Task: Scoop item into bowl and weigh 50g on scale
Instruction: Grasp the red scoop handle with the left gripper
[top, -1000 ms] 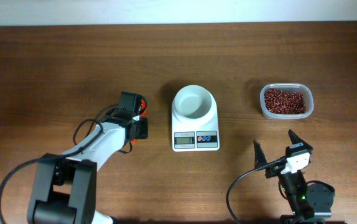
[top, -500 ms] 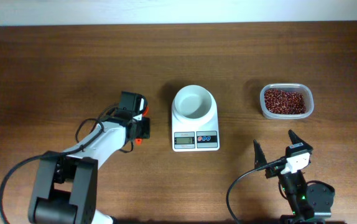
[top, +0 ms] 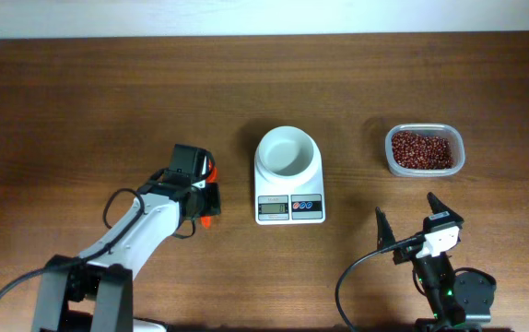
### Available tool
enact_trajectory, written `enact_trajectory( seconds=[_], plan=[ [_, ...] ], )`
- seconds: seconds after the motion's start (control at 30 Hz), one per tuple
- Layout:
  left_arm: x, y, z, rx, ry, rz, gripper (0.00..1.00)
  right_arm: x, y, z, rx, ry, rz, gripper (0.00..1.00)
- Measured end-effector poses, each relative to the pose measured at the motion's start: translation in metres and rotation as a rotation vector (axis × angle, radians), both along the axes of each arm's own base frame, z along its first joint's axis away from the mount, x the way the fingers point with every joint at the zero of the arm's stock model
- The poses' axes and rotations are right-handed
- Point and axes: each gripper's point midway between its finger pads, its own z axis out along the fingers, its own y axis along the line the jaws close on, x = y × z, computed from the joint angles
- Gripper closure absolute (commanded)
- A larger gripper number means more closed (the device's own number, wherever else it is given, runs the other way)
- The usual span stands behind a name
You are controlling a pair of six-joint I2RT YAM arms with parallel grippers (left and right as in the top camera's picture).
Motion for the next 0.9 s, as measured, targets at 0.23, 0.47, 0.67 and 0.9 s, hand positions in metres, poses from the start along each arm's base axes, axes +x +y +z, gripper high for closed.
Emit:
enact_trajectory(
  seconds=[0.23,0.47,0.67,0.9],
  plan=[
    [0.003,0.0,-0.012,0.005,0.014,0.01,0.34,0.0,0.0,0.0,0.0,0.0,0.0,0.01],
    [0.016,0.007,-0.009,0.047,-0.041,0.028,0.53,0.0,0.0,0.0,0.001,0.0,0.0,0.01],
    [0.007,0.011,-0.012,0.067,-0.005,0.031,0.27,0.0,0.0,0.0,0.0,0.0,0.0,0.01],
    [0.004,0.012,-0.013,0.069,0.009,0.033,0.01,0.0,0.0,0.0,0.001,0.0,0.0,0.01]
  ],
)
